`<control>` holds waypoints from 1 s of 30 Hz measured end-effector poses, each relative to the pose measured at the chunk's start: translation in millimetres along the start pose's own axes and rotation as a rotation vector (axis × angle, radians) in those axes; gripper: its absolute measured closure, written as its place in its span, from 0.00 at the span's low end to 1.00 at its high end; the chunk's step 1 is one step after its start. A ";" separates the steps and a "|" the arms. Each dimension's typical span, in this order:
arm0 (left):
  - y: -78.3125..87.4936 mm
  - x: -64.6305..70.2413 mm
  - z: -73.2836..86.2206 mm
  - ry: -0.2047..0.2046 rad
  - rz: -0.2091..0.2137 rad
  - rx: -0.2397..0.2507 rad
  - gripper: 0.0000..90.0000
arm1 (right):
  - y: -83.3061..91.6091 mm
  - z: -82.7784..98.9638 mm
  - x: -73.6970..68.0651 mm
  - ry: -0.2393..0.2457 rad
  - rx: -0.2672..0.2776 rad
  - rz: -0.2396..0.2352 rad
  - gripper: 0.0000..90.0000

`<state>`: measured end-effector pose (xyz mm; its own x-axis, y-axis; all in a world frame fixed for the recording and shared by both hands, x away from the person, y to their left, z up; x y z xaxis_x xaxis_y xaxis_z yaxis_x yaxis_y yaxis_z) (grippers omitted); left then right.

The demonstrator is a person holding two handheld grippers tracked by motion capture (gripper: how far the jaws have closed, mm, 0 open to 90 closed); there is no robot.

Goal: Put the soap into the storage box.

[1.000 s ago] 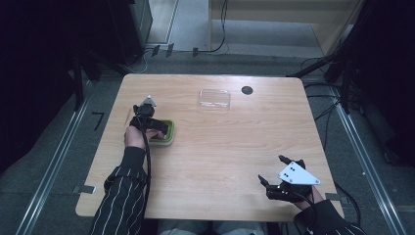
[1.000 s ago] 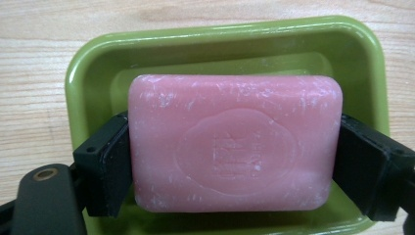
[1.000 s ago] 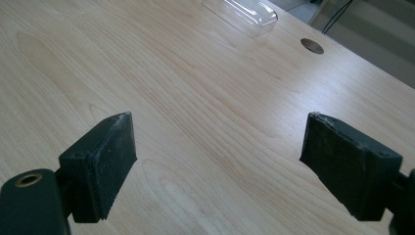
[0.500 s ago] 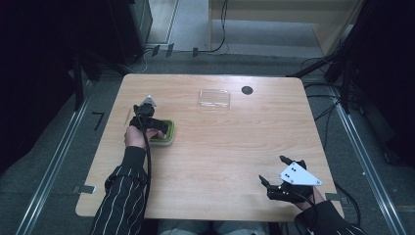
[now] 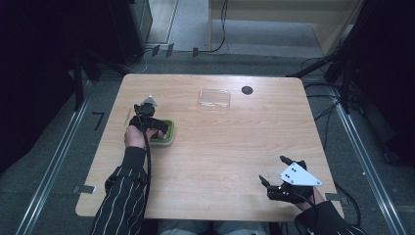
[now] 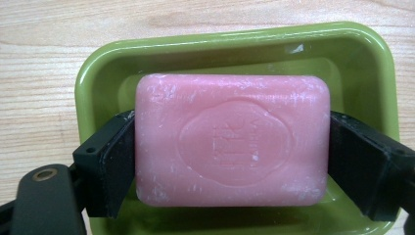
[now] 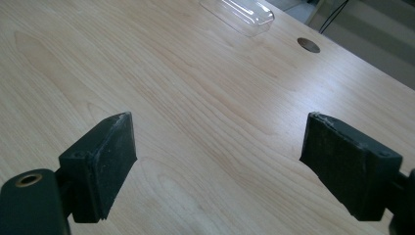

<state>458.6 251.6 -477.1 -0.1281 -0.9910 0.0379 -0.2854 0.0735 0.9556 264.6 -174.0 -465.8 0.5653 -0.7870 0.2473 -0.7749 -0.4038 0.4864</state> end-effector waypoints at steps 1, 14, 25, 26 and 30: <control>0.5 -0.1 -0.1 -0.002 -0.003 0.007 0.15 | -0.1 0.0 0.0 0.001 0.001 -0.001 0.15; 15.3 2.8 4.6 -0.027 -0.003 0.031 0.07 | -0.5 -0.9 -0.6 -0.002 0.003 0.001 0.15; 29.9 2.7 21.7 -0.049 -0.021 0.038 0.04 | -1.1 -1.7 -1.3 0.001 0.007 -0.002 0.15; 30.9 2.9 23.2 -0.052 -0.025 0.039 0.04 | -1.4 -1.8 -1.2 0.005 0.008 -0.003 0.15; 33.8 4.2 29.0 -0.067 -0.030 0.036 0.04 | -1.7 -2.0 -1.2 0.008 0.008 -0.004 0.15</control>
<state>420.8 253.1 -453.1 -0.1824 -0.9832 -0.0114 -0.3239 0.0491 0.9448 265.8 -171.4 -465.3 0.5708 -0.7814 0.2523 -0.7747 -0.4106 0.4809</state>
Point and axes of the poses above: each handheld gripper's, and its own axes: y roughly backward along the jaws, z roughly out of its underside, x roughly to its right, the point moved 4 cm from there along -y, roughly forward along the jaws, and after that the axes turned 3 degrees about z, right-handed, at the moved point
